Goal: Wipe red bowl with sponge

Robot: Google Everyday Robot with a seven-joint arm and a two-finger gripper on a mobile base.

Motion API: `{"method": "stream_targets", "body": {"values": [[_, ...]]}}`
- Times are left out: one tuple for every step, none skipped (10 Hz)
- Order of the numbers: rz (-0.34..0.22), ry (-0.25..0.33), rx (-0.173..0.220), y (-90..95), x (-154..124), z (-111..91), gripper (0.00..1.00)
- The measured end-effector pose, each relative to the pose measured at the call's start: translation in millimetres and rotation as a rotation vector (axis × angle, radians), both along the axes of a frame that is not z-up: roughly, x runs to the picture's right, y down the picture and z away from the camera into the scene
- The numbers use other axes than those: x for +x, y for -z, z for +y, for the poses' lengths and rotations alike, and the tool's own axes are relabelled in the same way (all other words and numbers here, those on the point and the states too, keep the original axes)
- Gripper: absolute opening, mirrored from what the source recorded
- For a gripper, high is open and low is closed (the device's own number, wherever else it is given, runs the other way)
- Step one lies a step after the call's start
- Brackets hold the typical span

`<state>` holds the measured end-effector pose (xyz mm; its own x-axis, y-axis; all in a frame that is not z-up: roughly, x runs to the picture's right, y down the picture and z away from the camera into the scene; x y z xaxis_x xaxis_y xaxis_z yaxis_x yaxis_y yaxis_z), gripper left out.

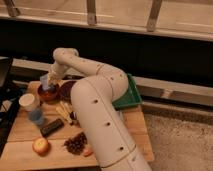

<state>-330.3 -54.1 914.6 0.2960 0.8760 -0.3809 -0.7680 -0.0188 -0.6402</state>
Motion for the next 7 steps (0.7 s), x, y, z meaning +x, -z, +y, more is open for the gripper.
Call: {"method": "stream_targets", "body": {"values": [[-0.012,0.004,0.000,1.0,-4,1,0.00],[-0.030,0.010,-0.001,4.5,-9,5,0.00],[-0.039,0.017,-0.005,8.5,-12,10,0.00],[-0.042,0.021,-0.009,12.5,-11,14,0.00],[-0.038,0.020,-0.014,14.1,-7,18,0.00],[-0.027,0.010,-0.025,16.3,2,22,0.00],[-0.017,0.000,-0.032,17.5,10,25,0.00]]}}
